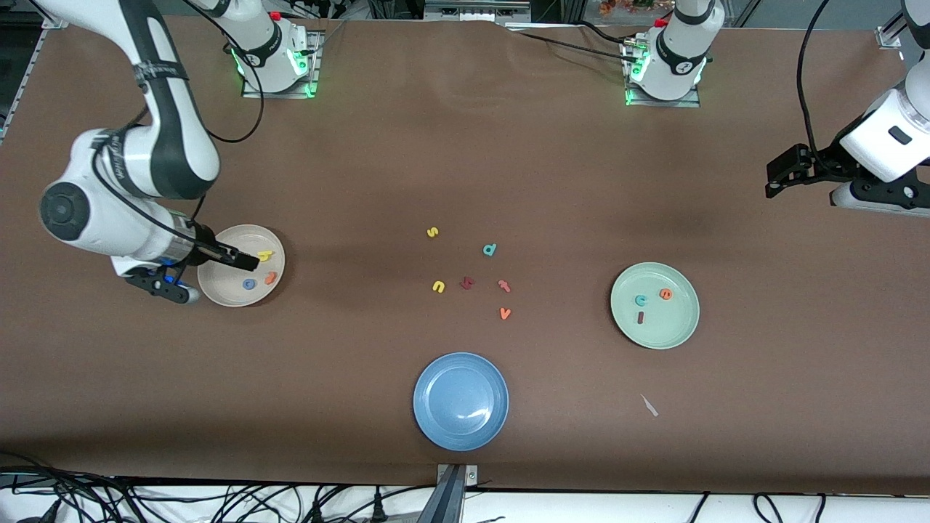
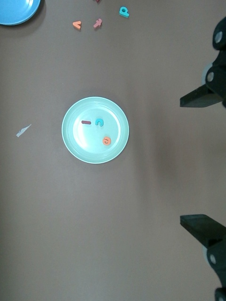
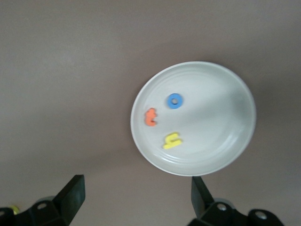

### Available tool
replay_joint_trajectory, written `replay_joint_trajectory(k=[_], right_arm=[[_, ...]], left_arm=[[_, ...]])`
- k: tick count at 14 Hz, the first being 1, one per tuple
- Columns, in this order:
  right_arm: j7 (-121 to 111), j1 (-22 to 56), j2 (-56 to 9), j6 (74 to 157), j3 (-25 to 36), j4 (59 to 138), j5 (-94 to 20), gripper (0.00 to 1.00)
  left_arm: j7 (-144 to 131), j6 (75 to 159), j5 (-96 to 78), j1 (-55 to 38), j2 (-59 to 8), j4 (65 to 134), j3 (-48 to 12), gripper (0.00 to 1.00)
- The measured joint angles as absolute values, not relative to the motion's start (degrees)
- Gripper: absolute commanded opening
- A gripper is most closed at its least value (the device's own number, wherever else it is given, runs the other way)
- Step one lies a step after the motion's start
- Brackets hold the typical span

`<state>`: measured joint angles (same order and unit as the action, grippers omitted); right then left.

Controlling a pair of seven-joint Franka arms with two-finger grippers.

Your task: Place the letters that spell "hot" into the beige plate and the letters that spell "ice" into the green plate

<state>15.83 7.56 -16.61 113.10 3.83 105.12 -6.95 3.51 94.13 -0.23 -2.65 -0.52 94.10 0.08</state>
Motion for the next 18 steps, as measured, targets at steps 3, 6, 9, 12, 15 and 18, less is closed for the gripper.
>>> replay_joint_trajectory(k=[3, 6, 9, 12, 15, 18], right_arm=[[9.4, 5.6, -9.8, 105.5, 2.9, 104.2, -5.6, 1.0], [8.6, 5.6, -2.7, 94.2, 2.6, 102.5, -4.0, 1.0], [6.8, 5.8, 1.1, 89.6, 3.0, 102.4, 0.1, 1.0], [4.2, 6.3, 1.2, 89.3, 5.3, 102.3, 0.7, 1.0], [3.8, 6.3, 1.0, 89.3, 6.4, 101.0, 0.7, 1.0], [4.5, 6.3, 0.4, 90.1, 6.4, 98.3, 0.7, 1.0]], left_arm=[[3.5, 94.1, -0.2, -2.7, -0.5, 94.0, 0.1, 1.0], [3.5, 94.1, -0.2, -2.7, -0.5, 93.8, 0.1, 1.0], [3.5, 94.0, -0.2, -2.7, -0.5, 93.7, 0.1, 1.0], [3.5, 93.8, -0.2, -2.7, -0.5, 93.4, 0.1, 1.0], [3.5, 93.3, -0.2, -2.7, -0.5, 92.8, 0.1, 1.0], [3.5, 93.2, -0.2, -2.9, -0.5, 92.7, 0.1, 1.0]])
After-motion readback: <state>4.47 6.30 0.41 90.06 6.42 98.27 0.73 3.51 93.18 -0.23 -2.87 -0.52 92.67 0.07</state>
